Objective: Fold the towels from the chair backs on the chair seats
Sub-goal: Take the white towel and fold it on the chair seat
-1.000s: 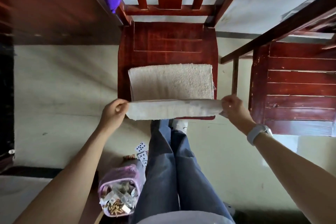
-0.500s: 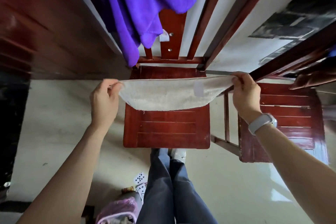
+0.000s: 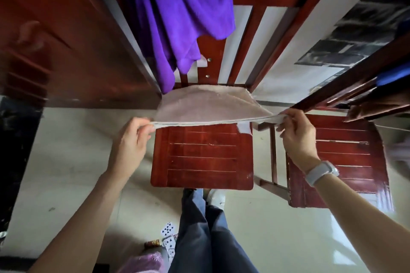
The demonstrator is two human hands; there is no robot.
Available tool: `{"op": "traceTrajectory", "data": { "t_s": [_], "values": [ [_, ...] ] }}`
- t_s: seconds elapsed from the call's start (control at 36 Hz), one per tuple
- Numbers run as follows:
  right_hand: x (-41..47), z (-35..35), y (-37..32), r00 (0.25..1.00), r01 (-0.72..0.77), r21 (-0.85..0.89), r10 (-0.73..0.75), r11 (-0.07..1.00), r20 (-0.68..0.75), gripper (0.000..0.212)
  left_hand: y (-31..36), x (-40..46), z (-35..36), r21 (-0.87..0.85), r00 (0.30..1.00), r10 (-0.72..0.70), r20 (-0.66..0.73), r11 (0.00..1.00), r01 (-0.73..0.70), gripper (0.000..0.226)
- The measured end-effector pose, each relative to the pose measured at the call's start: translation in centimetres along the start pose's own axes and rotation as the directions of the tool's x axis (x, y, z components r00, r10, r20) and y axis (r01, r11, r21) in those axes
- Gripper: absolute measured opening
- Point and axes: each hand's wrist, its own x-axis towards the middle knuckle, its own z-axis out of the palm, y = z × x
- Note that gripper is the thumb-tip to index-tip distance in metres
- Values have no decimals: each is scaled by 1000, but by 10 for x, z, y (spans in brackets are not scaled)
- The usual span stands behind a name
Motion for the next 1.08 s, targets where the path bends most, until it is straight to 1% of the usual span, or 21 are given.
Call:
{"op": "traceTrajectory", "data": {
  "t_s": [0.06, 0.08, 0.11, 0.25, 0.28, 0.39, 0.47, 0.53, 0.58, 0.61, 0.64, 0.67, 0.69, 0.75, 0.81, 0.86, 0.92, 0.97, 1.03, 1.08],
  "values": [
    [-22, 10, 26, 993, -81, -31, 84, 996, 87, 18, -19, -27, 9, 144, 995, 23, 92, 989, -36, 6],
    [-33, 15, 39, 982, -128, -50, 133, 991, 134, 17, -27, -41, 14, 204, 991, 20, 135, 978, -48, 3],
    [-44, 21, 53, 968, -164, -77, 175, 983, 179, 17, -34, -55, 19, 246, 985, -2, 174, 968, -42, 4],
    [-93, 48, 112, 902, -214, -274, 297, 938, 313, 13, -69, -112, 51, 325, 938, -130, 321, 946, 20, 7],
    [-102, 53, 121, 889, -217, -305, 317, 927, 331, 12, -75, -121, 57, 343, 925, -158, 344, 939, 32, 6],
    [-133, 69, 150, 832, -268, -396, 418, 878, 364, 12, -96, -153, 78, 390, 862, -267, 430, 916, 88, 12],
    [-151, 72, 166, 763, -265, -478, 486, 837, 427, 17, -106, -173, 88, 446, 798, -372, 474, 883, 147, 8],
    [-160, 74, 174, 682, -208, -552, 525, 807, 510, 23, -112, -182, 93, 505, 715, -469, 518, 843, 186, 7],
    [-165, 75, 179, 598, -148, -609, 561, 780, 573, 30, -119, -190, 98, 550, 619, -556, 555, 803, 229, 21],
    [-166, 77, 180, 570, -137, -626, 578, 768, 584, 32, -121, -191, 100, 559, 580, -591, 561, 787, 261, 28],
    [-166, 79, 180, 555, -136, -636, 590, 760, 587, 33, -122, -191, 102, 554, 568, -616, 546, 774, 306, 31],
    [-165, 82, 180, 552, -139, -638, 594, 758, 585, 33, -122, -188, 105, 539, 577, -636, 512, 761, 361, 30],
    [-163, 87, 178, 560, -143, -632, 589, 762, 583, 32, -122, -185, 106, 519, 589, -659, 467, 744, 421, 27],
    [-156, 99, 171, 608, -137, -607, 550, 783, 572, 30, -122, -176, 111, 464, 597, -693, 403, 717, 520, 22],
    [-147, 115, 159, 669, -104, -571, 481, 815, 566, 29, -124, -166, 115, 392, 591, -716, 371, 698, 599, 22],
    [-134, 137, 142, 692, -55, -519, 407, 853, 596, 29, -126, -158, 120, 336, 591, -735, 332, 678, 654, 23],
    [-119, 164, 123, 689, 23, -454, 315, 891, 653, 29, -127, -154, 127, 307, 593, -755, 280, 656, 690, 22],
    [-103, 195, 104, 671, 149, -390, 196, 909, 715, 30, -130, -153, 134, 273, 584, -779, 228, 627, 730, 21],
    [-88, 226, 86, 640, 290, -318, 65, 903, 766, 32, -131, -154, 142, 244, 573, -800, 177, 600, 762, 20],
    [-76, 255, 71, 593, 420, -267, -40, 867, 804, 33, -131, -155, 147, 225, 554, -826, 101, 562, 796, 18]
  ]
}}
